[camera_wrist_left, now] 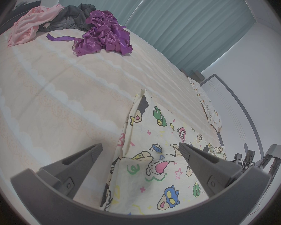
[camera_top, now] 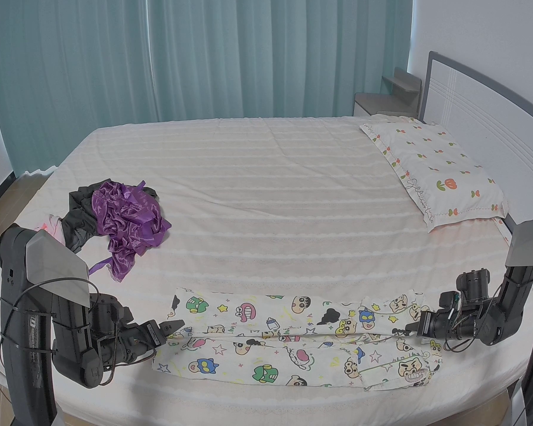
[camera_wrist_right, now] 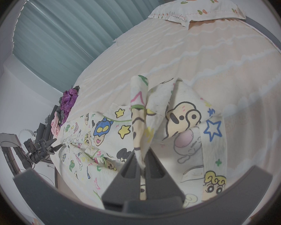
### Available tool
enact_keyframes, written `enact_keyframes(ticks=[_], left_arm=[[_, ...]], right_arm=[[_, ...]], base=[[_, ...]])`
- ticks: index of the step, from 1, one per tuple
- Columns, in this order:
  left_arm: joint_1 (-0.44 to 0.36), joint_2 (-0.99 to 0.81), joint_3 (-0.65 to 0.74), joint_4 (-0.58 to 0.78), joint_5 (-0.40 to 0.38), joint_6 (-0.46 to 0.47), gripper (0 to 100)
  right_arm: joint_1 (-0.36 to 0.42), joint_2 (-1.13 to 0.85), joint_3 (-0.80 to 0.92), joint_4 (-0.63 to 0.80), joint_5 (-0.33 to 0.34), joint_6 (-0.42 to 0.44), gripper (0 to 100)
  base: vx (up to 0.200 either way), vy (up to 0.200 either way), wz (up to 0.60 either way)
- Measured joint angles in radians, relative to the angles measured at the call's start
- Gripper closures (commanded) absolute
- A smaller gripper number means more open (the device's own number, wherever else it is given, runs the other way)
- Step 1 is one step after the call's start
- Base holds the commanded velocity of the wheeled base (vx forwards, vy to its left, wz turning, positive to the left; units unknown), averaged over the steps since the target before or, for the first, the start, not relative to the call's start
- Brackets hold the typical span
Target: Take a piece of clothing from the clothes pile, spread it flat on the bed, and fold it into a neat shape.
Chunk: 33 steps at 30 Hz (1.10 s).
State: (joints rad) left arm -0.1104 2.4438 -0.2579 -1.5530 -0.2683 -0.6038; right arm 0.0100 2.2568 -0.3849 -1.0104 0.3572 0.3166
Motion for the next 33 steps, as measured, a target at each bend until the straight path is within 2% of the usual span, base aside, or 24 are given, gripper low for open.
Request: enact_keyframes(ticks=[5, 18, 19, 28, 33], left_arm=[[0.000, 0.000, 0.000, 0.000, 0.000, 0.000, 0], [0.000, 0.000, 0.000, 0.000, 0.000, 0.000, 0], [0.000, 0.000, 0.000, 0.000, 0.000, 0.000, 0], [0.000, 0.000, 0.000, 0.000, 0.001, 0.000, 0], [0.000, 0.000, 0.000, 0.000, 0.002, 0.000, 0]], right_arm=[[-0.024, -0.003, 0.020, 0.008, 0.000, -0.055, 100], [-0.026, -0.003, 0.033, 0.008, 0.000, -0.058, 100], [-0.026, -0.003, 0.034, 0.008, 0.000, -0.058, 0], [-0.033, -0.011, 0.058, -0.013, 0.000, -0.056, 0], [-0.056, -0.056, 0.133, -0.045, 0.019, -0.055, 0]], base=[[0.000, 0.000, 0.00], [0.000, 0.000, 0.00], [0.000, 0.000, 0.00], [0.000, 0.000, 0.00], [0.000, 0.000, 0.00]])
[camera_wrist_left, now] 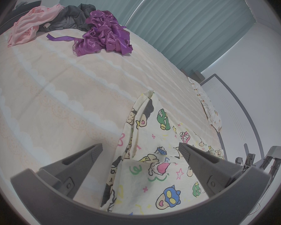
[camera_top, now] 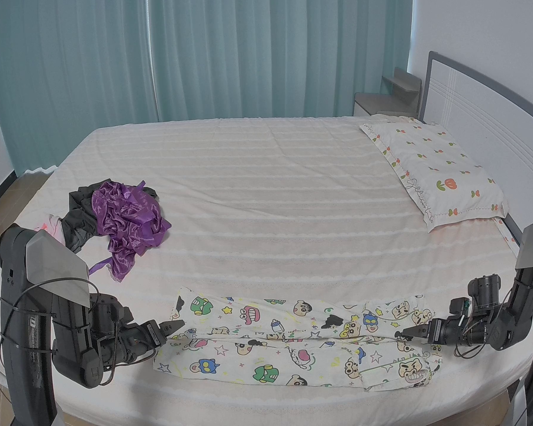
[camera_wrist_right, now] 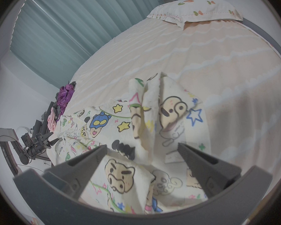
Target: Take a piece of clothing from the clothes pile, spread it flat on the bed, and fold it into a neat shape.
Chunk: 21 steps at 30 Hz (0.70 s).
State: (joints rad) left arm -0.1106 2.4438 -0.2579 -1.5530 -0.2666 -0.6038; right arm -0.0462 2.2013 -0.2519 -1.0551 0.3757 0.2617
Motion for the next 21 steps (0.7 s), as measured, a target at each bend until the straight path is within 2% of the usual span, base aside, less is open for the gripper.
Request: enact_keyframes(ticks=[8, 11, 14, 16, 21], left_arm=[[0.000, 0.000, 0.001, 0.000, 0.000, 0.000, 0], [0.000, 0.000, 0.001, 0.000, 0.001, 0.000, 0], [0.000, 0.000, 0.001, 0.000, 0.001, 0.000, 0], [0.000, 0.000, 0.001, 0.000, 0.001, 0.000, 0], [0.000, -0.001, 0.001, 0.000, 0.001, 0.000, 0]], right_arm=[[-0.011, -0.095, 0.180, -0.129, 0.043, 0.021, 0], [-0.009, -0.129, 0.213, -0.162, 0.040, 0.087, 0], [0.000, -0.176, 0.229, -0.163, 0.034, 0.231, 0], [0.003, -0.190, 0.232, -0.160, 0.032, 0.258, 0], [0.020, -0.212, 0.234, -0.177, 0.024, 0.222, 0]], base=[[0.000, 0.000, 0.00], [0.000, 0.000, 0.00], [0.000, 0.000, 0.00], [0.000, 0.000, 0.00], [0.000, 0.000, 0.00]])
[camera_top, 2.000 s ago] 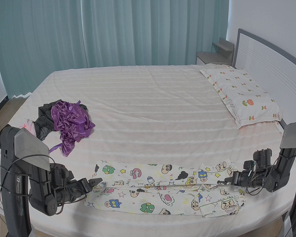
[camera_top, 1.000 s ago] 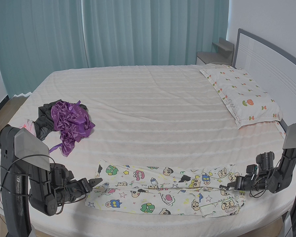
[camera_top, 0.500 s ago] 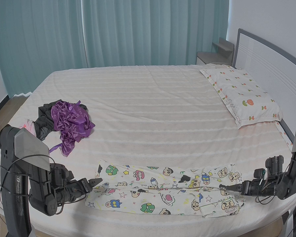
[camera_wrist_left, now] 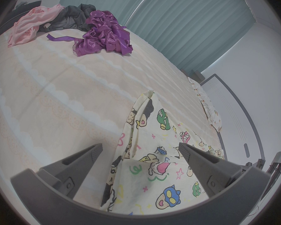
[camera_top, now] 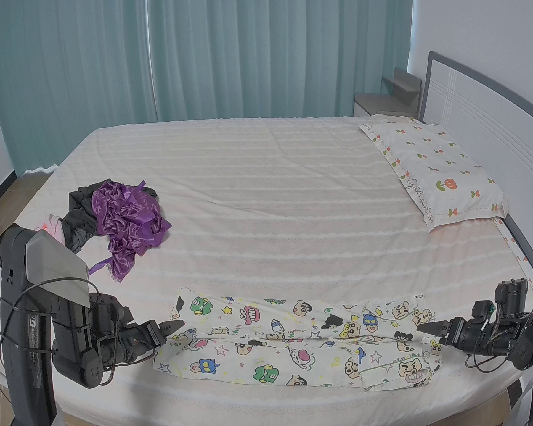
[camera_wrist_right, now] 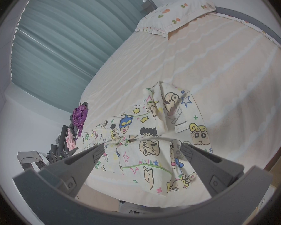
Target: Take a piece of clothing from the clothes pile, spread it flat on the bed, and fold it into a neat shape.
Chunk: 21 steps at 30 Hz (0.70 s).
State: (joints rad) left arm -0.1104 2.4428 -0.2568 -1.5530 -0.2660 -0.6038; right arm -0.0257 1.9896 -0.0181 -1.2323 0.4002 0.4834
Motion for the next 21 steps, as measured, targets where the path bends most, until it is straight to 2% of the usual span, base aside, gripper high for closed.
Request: enact_keyframes(ticks=[6, 15, 17, 21], left_arm=[[0.000, -0.006, 0.001, 0.000, -0.005, 0.007, 0], [0.000, -0.047, -0.060, 0.010, 0.003, 0.028, 0], [0.000, -0.053, -0.082, 0.054, 0.004, 0.044, 0], [0.003, -0.064, -0.161, 0.236, 0.005, 0.093, 0]], right_arm=[[0.028, 0.026, 0.000, -0.078, 0.005, -0.023, 0], [0.022, 0.090, 0.000, -0.093, 0.011, -0.019, 0], [0.022, 0.095, 0.000, -0.092, 0.011, -0.019, 0], [0.018, 0.104, 0.000, -0.086, 0.011, -0.018, 0]], base=[[0.000, 0.000, 0.00], [0.000, 0.000, 0.00], [0.000, 0.000, 0.00], [0.000, 0.000, 0.00]])
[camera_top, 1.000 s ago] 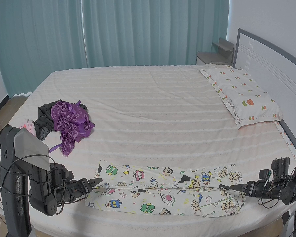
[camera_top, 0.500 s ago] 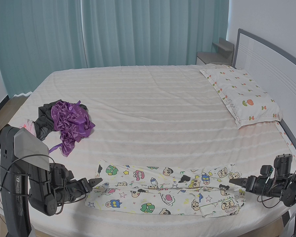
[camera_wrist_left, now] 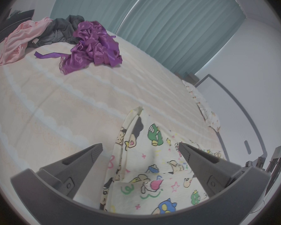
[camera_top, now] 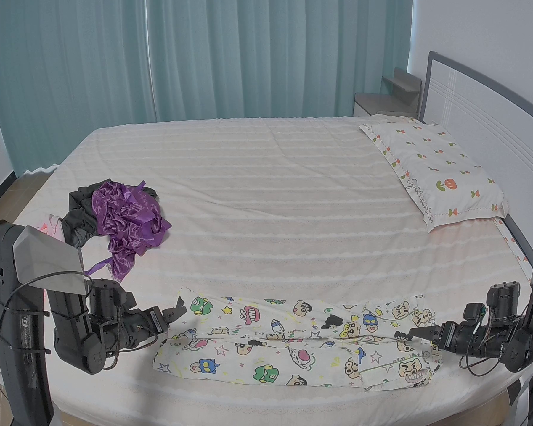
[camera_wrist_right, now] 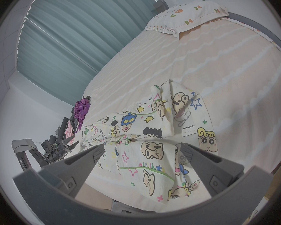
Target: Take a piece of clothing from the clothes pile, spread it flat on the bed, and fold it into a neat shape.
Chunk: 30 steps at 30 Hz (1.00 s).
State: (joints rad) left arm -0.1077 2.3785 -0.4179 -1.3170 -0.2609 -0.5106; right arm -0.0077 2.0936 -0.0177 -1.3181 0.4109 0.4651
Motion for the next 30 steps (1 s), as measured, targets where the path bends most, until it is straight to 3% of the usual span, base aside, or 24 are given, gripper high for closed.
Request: enact_keyframes(ticks=[4, 9, 14, 24, 29, 30], left_arm=[[0.008, -0.005, -0.089, 0.127, -0.002, 0.102, 0], [0.005, 0.018, -0.170, 0.164, -0.003, 0.180, 0], [-0.014, 0.040, -0.186, 0.180, -0.002, 0.199, 0], [-0.037, 0.060, -0.159, 0.188, 0.006, 0.352, 0], [-0.060, 0.063, -0.163, 0.234, 0.031, 0.377, 0], [-0.064, 0.064, -0.166, 0.237, 0.032, 0.377, 100]], right_arm=[[-0.011, 0.006, 0.000, 0.005, 0.001, -0.001, 0], [-0.029, 0.020, 0.000, 0.010, 0.001, -0.007, 0], [-0.033, 0.029, 0.000, 0.010, 0.002, -0.009, 0], [-0.034, 0.035, 0.000, 0.010, 0.000, -0.009, 0], [-0.034, 0.036, 0.000, 0.010, -0.001, -0.009, 0], [-0.034, 0.036, 0.000, 0.010, -0.001, -0.009, 0]], base=[[0.000, 0.000, 0.00], [0.000, 0.000, 0.00], [0.000, 0.000, 0.00], [0.000, 0.000, 0.00], [0.000, 0.000, 0.00], [0.000, 0.000, 0.00]])
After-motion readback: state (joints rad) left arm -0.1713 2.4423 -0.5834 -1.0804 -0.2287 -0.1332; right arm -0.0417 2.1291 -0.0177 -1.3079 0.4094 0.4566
